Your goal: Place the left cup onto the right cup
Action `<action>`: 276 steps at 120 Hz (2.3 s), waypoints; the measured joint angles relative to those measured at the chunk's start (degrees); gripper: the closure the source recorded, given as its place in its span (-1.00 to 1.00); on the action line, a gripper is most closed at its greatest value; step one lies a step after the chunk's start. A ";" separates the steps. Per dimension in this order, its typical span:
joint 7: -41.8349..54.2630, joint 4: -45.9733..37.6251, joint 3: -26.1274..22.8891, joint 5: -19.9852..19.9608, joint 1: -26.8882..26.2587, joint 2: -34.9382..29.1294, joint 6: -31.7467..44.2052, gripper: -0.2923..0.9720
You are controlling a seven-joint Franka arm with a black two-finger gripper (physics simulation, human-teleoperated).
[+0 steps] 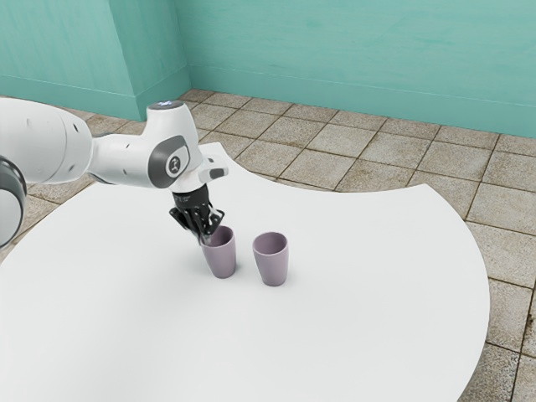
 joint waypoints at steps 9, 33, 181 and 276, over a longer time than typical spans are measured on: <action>-0.08 0.02 0.02 0.01 -0.01 -0.04 -0.04 0.67; -0.73 0.01 0.03 0.17 -0.09 -0.39 -0.27 0.69; -5.02 8.51 -0.50 0.88 -5.41 -8.63 -11.58 0.70; -6.96 16.42 -2.08 0.36 -5.47 -1.13 -12.26 0.70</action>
